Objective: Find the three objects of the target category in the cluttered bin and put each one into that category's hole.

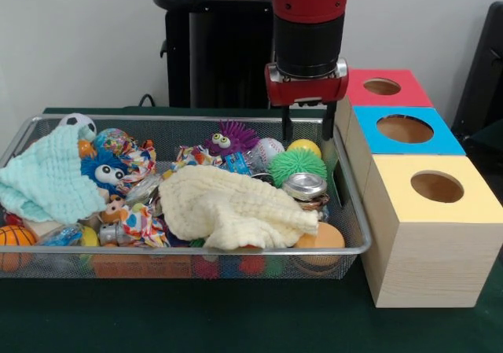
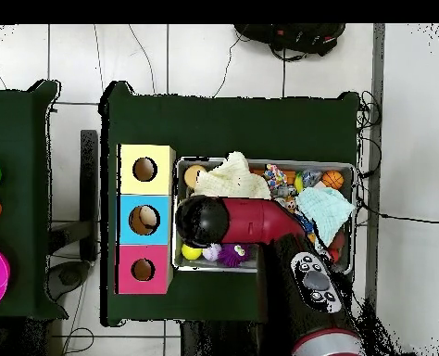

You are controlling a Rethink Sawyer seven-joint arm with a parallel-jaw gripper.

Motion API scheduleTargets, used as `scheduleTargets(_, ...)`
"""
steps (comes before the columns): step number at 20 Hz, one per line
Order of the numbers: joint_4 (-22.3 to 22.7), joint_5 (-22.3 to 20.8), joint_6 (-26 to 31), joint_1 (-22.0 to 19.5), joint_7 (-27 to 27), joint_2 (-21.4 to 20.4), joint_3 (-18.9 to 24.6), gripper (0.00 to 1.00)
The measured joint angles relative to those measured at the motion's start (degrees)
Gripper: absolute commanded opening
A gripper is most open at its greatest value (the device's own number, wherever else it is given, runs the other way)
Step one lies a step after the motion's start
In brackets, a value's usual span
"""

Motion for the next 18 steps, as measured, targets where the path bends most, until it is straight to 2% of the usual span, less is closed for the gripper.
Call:
scheduleTargets(8, -0.01, 0.0, -2.0, -2.06, 0.0, 3.27, 0.02, 1.0)
scheduleTargets(18, -0.06, 0.0, -1.46, -3.55, 0.0, 3.62, 0.3, 1.0)
